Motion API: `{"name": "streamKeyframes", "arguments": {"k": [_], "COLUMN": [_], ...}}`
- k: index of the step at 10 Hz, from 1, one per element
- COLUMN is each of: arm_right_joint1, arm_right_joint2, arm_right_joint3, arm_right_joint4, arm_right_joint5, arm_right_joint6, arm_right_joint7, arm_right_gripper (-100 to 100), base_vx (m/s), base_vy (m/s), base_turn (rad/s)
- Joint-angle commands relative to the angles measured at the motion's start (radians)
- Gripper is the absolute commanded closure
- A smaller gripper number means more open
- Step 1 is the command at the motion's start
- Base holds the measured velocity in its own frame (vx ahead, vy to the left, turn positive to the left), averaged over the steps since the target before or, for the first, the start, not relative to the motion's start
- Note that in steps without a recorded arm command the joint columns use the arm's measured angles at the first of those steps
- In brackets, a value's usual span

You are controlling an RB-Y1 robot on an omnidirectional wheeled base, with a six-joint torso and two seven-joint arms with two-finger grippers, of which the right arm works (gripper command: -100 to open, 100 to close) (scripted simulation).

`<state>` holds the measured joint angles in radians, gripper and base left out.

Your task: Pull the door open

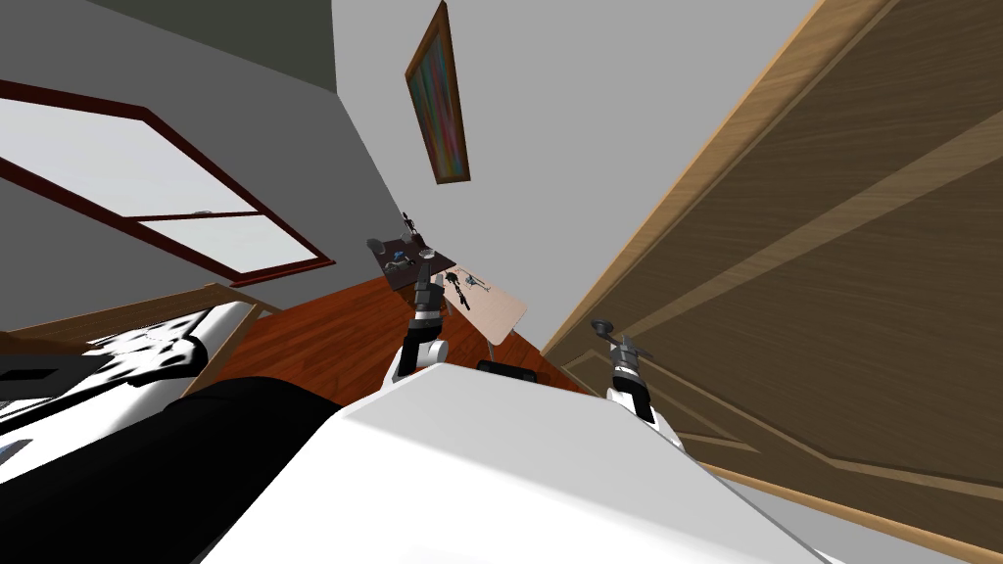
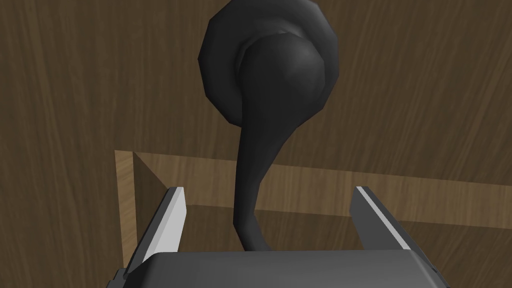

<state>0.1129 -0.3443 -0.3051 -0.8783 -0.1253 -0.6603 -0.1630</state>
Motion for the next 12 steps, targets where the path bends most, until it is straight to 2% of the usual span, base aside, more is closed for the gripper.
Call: {"name": "streamKeyframes", "arguments": {"k": [1,12], "arm_right_joint1": [0.000,-0.009], "arm_right_joint2": [0.000,0.004], "arm_right_joint3": [0.000,-0.004], "arm_right_joint4": [0.001,0.004], "arm_right_joint5": [0.000,-0.001], "arm_right_joint6": [0.000,0.004], "arm_right_joint7": [0.000,0.008], "arm_right_gripper": [-100,-100], "base_vx": [0.000,0.000], "base_vy": [0.000,0.001], "base_turn": [0.000,-0.002]}}
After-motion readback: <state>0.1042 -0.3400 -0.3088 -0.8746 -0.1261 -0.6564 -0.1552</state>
